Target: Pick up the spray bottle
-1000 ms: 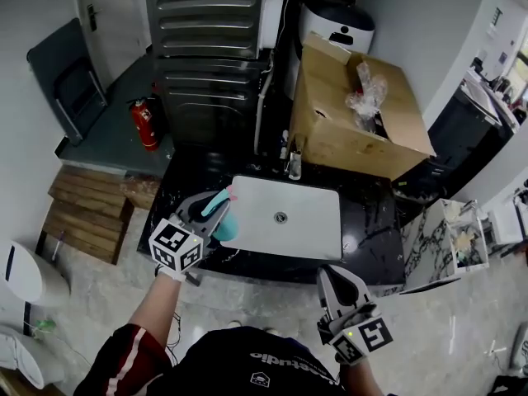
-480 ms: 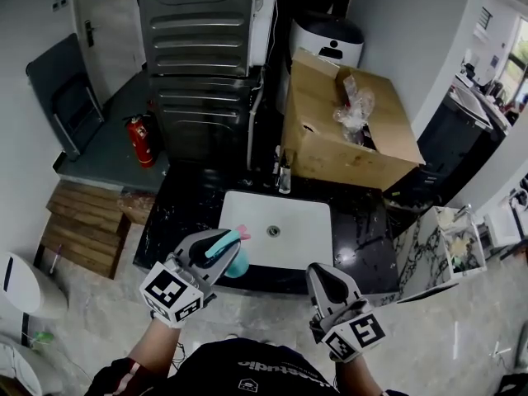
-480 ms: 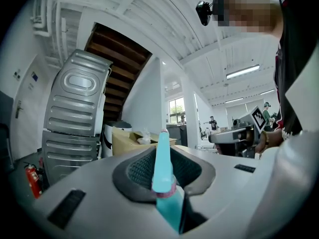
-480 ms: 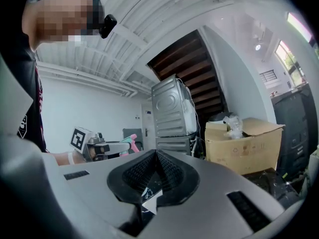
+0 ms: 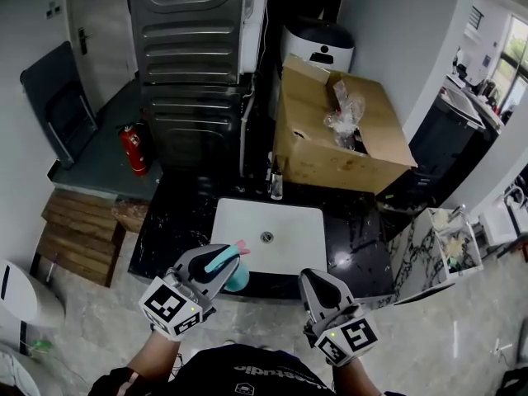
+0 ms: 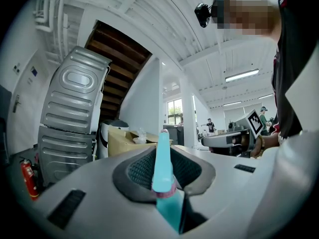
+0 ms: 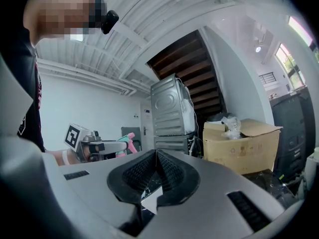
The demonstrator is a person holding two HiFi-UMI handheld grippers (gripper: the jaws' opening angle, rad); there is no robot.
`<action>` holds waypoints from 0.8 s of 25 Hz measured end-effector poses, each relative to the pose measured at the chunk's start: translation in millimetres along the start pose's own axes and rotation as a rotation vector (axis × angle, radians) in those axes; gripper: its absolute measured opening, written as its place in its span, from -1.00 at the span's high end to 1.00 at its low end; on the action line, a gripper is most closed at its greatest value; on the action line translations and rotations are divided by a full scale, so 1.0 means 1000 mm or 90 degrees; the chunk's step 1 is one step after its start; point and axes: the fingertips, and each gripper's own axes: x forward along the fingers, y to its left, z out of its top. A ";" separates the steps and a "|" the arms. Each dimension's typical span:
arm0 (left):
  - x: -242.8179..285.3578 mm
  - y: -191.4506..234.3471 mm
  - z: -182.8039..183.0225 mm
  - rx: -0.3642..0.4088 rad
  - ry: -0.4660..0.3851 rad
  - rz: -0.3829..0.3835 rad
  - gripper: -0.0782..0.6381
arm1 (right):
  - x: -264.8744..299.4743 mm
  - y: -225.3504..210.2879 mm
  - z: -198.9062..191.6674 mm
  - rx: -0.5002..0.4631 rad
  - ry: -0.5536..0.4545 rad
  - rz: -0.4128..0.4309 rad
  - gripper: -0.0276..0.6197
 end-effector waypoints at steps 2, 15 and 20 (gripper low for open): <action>0.001 0.000 0.003 -0.003 -0.003 -0.002 0.52 | 0.000 0.001 0.000 -0.004 0.004 0.000 0.80; 0.006 -0.006 0.007 0.000 -0.001 -0.016 0.53 | -0.005 0.002 0.003 -0.007 0.002 -0.004 0.80; 0.009 -0.006 0.008 -0.002 -0.002 -0.019 0.53 | -0.007 0.001 0.005 -0.009 -0.001 -0.007 0.80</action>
